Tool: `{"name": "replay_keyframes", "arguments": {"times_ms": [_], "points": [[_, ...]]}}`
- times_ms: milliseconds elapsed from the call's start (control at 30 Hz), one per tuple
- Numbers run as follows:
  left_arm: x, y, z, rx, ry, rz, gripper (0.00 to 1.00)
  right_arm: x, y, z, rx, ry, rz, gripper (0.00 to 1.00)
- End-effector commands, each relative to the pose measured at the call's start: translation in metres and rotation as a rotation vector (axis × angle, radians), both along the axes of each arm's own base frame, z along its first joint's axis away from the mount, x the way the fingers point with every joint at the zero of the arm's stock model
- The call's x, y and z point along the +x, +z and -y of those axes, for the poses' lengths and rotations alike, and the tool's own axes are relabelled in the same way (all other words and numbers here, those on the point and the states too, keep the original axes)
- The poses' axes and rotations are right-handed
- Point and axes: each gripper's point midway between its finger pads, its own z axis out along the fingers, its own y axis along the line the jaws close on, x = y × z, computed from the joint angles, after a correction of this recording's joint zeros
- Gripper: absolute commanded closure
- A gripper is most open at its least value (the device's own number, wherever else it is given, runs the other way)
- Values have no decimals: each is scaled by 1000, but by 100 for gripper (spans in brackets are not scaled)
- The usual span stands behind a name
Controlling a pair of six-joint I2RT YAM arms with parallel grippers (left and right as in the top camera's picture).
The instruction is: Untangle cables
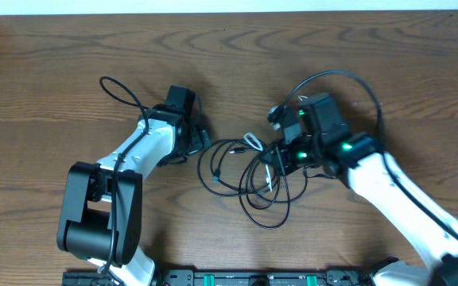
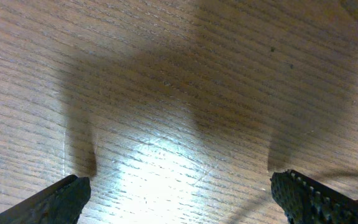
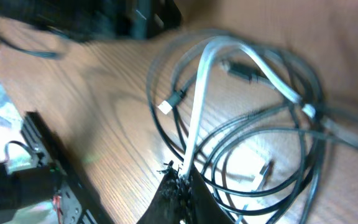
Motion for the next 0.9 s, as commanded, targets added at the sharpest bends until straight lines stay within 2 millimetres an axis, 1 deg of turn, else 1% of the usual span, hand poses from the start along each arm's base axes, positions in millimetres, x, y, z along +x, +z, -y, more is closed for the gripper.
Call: {"name": "replay_keyframes", "arguments": {"times_ms": [0,100,200,333,400,467,533,600,667,700,733,767,833,867], "points": [[5,3,1,0,0,10,1,3,-1,-4,19,-30,-28,99],[5,3,1,0,0,10,1,9,35,-18,132,57,58,99],[5,3,1,0,0,10,0,23,71,-20,144,109,229,99],[5,3,1,0,0,10,1,49,95,-4,49,3,376,99],[5,3,1,0,0,10,1,55,104,3,24,-34,420,99],[5,3,1,0,0,10,1,56,118,6,28,-52,459,99],[5,3,1,0,0,10,0,55,138,9,68,-77,482,99],[5,3,1,0,0,11,1,51,164,10,139,-75,506,99],[5,3,1,0,0,10,1,49,183,13,192,-76,535,99],[5,3,1,0,0,11,1,50,187,18,192,-100,544,99],[5,3,1,0,0,10,1,53,185,23,164,-128,547,99],[5,3,1,0,0,10,1,57,176,30,119,-163,538,99],[5,3,1,0,0,11,1,61,146,37,20,-190,497,99],[5,3,1,0,0,10,1,59,126,34,-16,-178,456,99]]}}
